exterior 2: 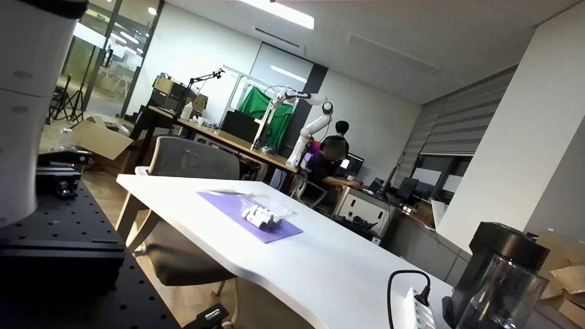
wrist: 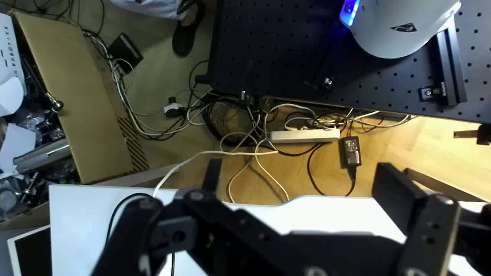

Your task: Press the big switch on the adapter

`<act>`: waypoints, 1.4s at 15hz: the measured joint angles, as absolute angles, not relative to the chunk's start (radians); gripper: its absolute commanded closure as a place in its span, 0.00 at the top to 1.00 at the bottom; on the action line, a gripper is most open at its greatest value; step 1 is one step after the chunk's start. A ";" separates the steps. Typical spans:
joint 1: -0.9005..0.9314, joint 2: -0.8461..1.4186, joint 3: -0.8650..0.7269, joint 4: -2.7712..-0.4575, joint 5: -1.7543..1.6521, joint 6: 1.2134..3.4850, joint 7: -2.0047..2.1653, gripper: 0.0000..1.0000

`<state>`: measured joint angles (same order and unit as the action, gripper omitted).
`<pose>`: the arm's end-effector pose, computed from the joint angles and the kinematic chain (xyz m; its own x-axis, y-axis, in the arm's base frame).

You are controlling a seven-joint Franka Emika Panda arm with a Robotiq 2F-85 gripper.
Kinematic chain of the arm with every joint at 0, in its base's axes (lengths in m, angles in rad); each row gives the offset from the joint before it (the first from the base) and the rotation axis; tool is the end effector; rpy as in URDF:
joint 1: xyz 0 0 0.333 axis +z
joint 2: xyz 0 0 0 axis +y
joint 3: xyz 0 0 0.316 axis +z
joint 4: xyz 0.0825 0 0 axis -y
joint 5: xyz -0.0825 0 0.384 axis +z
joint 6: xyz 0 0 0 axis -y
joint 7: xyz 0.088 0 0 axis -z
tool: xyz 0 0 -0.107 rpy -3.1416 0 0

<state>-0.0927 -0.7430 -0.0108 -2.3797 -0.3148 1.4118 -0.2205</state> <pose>0.2925 -0.0684 0.5602 0.9587 0.0662 -0.2765 0.1376 -0.9591 0.2475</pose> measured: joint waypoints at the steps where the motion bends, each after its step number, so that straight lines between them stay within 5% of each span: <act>1: -0.093 -0.743 -0.011 -2.380 -0.315 1.414 -0.220 1.00; 11: -0.081 -0.744 -0.021 -2.381 -0.330 1.427 -0.220 1.00; 16: -0.100 -0.727 -0.187 -2.392 -0.575 1.696 -0.290 1.00; 17: -0.116 -0.710 -0.242 -2.390 -0.612 1.765 -0.314 0.75; 19: -0.147 -0.654 -0.349 -2.369 -0.651 1.896 -0.359 0.71; 21: -0.172 -0.563 -0.439 -2.326 -0.646 2.010 -0.395 0.55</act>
<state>-0.1716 -0.5633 -0.4387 -2.3260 -0.6459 2.0096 -0.3954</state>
